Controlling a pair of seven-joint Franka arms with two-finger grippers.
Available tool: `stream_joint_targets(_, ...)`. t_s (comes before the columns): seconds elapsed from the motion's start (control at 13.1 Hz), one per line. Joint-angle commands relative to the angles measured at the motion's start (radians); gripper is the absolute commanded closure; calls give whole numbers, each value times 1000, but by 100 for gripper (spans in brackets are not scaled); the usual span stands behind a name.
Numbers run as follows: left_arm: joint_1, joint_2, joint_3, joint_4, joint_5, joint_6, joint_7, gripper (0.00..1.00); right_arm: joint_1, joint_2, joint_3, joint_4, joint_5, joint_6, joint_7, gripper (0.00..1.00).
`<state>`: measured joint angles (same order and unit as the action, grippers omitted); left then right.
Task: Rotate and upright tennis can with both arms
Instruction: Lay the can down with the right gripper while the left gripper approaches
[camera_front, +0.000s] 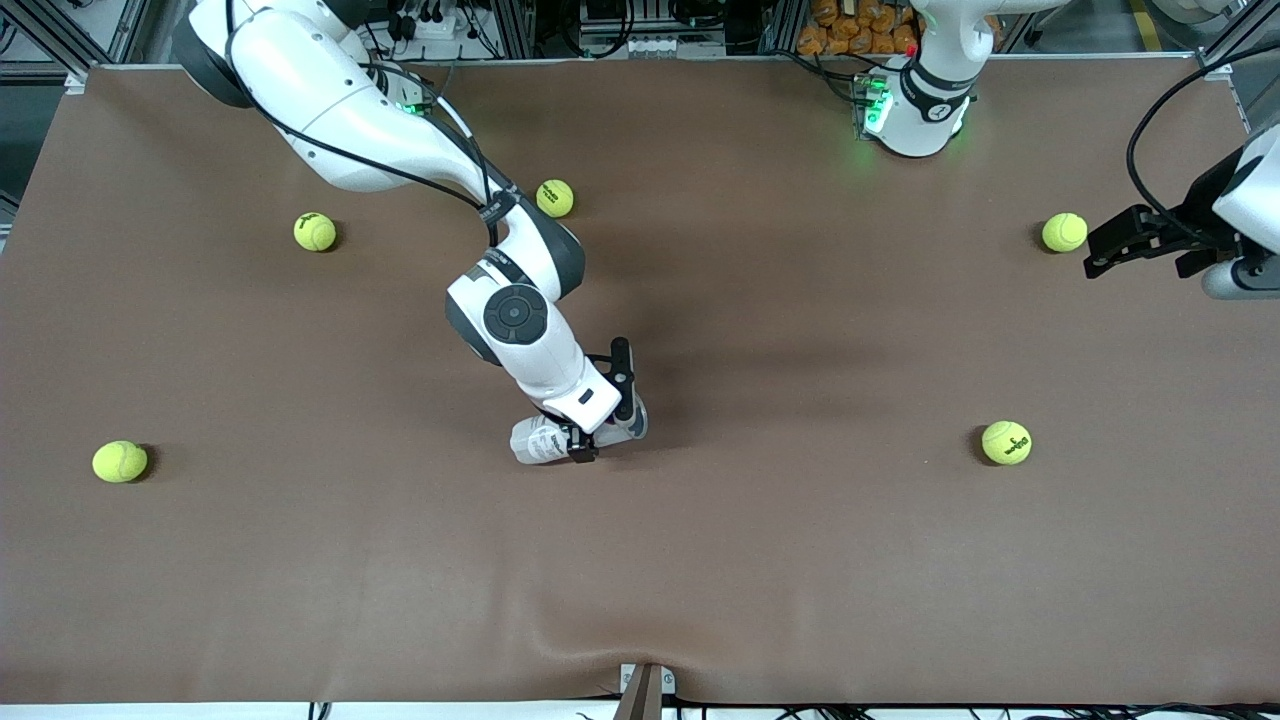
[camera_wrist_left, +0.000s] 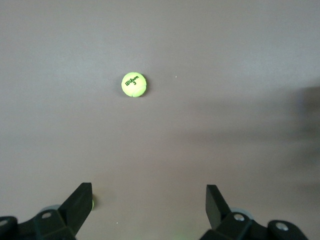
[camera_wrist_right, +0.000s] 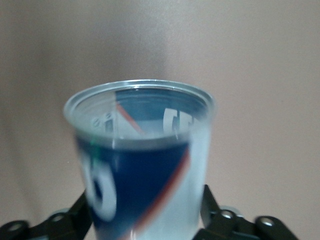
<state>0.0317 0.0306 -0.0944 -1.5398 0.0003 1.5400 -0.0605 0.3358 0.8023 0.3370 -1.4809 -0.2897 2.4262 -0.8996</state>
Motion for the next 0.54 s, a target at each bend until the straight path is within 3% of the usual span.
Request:
stream_joint_targets(0.0, 8, 8, -5, -20, -40, 14, 18, 0, -18, -5, 0, -16, -19, 22, -18, 0)
stream_joint_targets(0.23, 10, 44, -5, -25, -89, 37, 16, 0, -32, -37, 7, -13, -3, -54, 7, 0)
stream_joint_targets(0.46, -1, 123, -5, -23, -210, 81, 2, 0, -75, -118, 8, -10, 32, -172, 152, 0)
